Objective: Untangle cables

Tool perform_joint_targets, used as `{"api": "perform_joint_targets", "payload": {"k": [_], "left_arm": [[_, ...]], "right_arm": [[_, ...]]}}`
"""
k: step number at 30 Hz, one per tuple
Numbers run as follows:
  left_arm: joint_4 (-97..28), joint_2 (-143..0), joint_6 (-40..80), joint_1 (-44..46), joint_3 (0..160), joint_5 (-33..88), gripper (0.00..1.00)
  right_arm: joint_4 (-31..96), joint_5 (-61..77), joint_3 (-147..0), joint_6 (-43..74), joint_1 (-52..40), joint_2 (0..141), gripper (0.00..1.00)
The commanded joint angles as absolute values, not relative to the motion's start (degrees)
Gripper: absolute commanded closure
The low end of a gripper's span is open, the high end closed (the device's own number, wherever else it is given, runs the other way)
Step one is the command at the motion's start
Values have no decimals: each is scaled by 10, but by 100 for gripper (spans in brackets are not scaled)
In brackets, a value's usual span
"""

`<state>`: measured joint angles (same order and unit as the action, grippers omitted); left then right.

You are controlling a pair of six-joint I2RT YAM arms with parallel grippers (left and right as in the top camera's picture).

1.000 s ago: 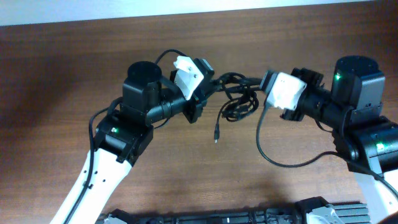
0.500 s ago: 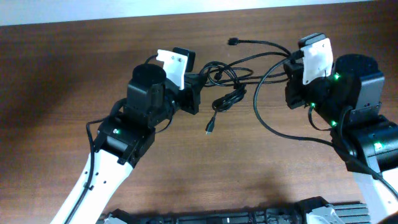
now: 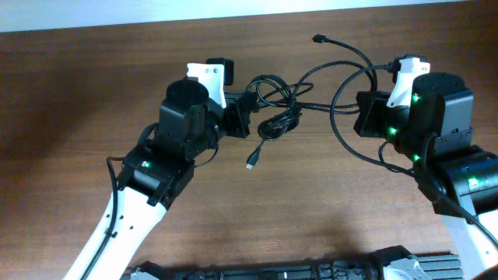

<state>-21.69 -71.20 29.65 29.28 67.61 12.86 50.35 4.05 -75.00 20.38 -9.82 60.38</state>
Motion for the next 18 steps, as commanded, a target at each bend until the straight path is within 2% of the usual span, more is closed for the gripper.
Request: {"api": "perform_joint_targets", "payload": {"k": [1,3,5,7,9,13,15,18], "left_arm": [[-215,-700,265,280,685,81,100],[-215,-699,213,280,685,81,100],[-215,-699,169,280,685,99,100],[-212,-699,114,280,685,150,100],[-203,-700,10,280,685,246,100],[-200,-700,-58,280,685,333,100],[-200,-700,-64,280,685,363,100],[-195,-700,-64,280,685,383,100]], "right_arm": [[510,47,-752,215,-90,600,42],[510,47,-752,215,-90,600,14],[509,48,-752,209,-90,600,1],[501,83,-752,126,-90,600,0],[500,178,-752,-52,-90,600,0],[519,279,-752,-282,-90,600,1],[528,305,-752,-379,-90,600,11],[542,311,-752,-423,-90,600,18]]}}
